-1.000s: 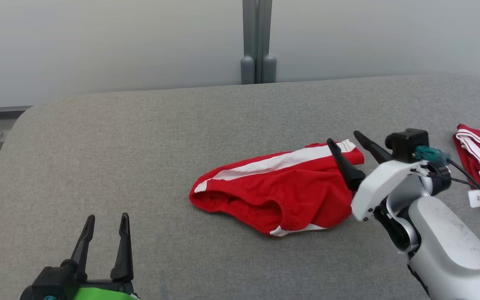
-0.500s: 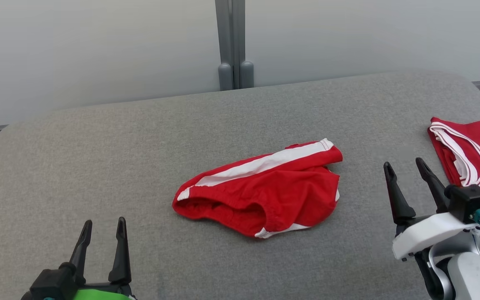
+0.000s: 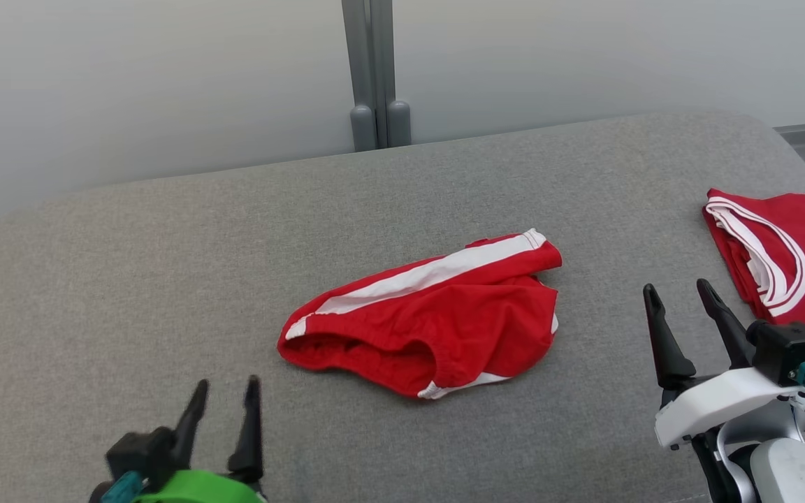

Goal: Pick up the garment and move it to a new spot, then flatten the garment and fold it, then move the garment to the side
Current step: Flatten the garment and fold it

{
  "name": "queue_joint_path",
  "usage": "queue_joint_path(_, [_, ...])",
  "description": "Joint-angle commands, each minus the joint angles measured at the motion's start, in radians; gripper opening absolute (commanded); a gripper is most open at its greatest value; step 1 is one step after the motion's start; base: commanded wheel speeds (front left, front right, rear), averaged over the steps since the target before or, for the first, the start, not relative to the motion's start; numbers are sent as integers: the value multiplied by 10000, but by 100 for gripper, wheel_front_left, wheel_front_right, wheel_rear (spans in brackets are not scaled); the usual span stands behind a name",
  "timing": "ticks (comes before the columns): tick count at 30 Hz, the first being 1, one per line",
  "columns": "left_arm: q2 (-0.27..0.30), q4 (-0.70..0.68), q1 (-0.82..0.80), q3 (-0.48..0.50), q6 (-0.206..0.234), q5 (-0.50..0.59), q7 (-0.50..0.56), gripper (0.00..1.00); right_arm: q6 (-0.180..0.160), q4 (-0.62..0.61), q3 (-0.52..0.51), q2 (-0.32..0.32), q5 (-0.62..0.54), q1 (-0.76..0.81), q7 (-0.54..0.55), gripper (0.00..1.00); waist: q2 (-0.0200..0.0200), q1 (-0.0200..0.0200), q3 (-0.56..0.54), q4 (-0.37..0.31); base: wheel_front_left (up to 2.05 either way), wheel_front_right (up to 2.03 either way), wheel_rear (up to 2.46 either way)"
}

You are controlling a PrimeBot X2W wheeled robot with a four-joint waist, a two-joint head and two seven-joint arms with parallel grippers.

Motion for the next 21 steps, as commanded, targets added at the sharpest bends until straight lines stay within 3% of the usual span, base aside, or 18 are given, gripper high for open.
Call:
queue_joint_path(1, [-66, 158, -435, -404, -46, -182, 458, 100, -2, -78, 32, 49, 12, 110, 31, 100, 0, 0, 49, -58, 0, 0, 0])
queue_joint_path(7, [-34, 1372, -1739, -2391, -74, -1110, 2072, 100, -2, -28, 207, 31, 86, -61, 82, 100, 0, 0, 253, -468, 0, 0, 0])
queue_joint_path(11, [-32, 2263, -2576, -3514, -77, -1902, 2551, 100, -2, 3, 285, 60, 106, -173, 118, 100, 0, 0, 403, -907, 0, 0, 0])
queue_joint_path(21, [-91, 4257, -4093, -4654, -80, -2923, 2861, 100, -2, 91, 357, -19, 178, -250, 108, 100, 0, 0, 690, -1669, 0, 0, 0])
